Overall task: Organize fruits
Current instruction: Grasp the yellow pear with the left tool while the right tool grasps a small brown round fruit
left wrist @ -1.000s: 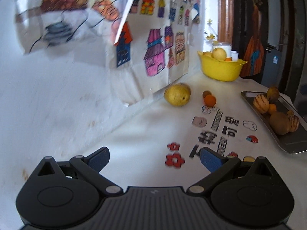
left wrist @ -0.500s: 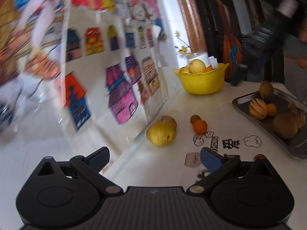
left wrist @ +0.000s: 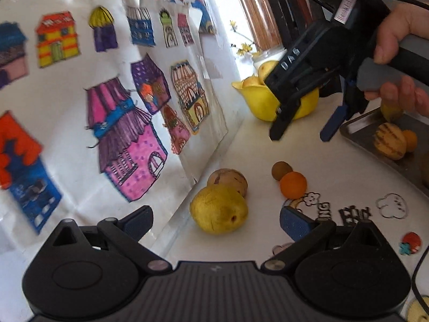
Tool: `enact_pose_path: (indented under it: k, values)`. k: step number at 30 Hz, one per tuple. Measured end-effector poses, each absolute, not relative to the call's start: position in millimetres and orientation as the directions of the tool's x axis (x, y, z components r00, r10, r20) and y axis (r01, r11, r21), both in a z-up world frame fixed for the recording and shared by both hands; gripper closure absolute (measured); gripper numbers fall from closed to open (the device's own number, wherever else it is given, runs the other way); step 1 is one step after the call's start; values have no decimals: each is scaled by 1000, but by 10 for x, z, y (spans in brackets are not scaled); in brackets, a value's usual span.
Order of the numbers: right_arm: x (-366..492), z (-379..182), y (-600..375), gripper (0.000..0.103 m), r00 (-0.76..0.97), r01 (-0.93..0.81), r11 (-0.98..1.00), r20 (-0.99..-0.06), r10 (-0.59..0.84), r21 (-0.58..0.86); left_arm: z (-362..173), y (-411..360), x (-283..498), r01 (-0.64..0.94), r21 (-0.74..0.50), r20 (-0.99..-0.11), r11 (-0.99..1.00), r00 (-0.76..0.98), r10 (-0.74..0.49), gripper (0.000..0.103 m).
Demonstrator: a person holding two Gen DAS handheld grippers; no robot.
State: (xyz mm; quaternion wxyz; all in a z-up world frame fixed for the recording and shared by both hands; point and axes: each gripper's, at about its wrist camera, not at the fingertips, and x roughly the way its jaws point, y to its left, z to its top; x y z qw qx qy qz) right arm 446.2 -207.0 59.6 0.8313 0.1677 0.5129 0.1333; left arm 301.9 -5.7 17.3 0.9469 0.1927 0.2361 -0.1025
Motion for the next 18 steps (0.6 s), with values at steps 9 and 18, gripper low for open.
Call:
enact_pose_path:
  k: [9,18]
  values:
    - [4595,431,-1947,44,413,-114,910,-814,409,399,107,-68,3358,319,262,-529,911,837,-142,2]
    - [4643,292,-1740,57,396,-173,912,-821,411,372,68,-41,3492,325,216,-572,921,806,-151,15]
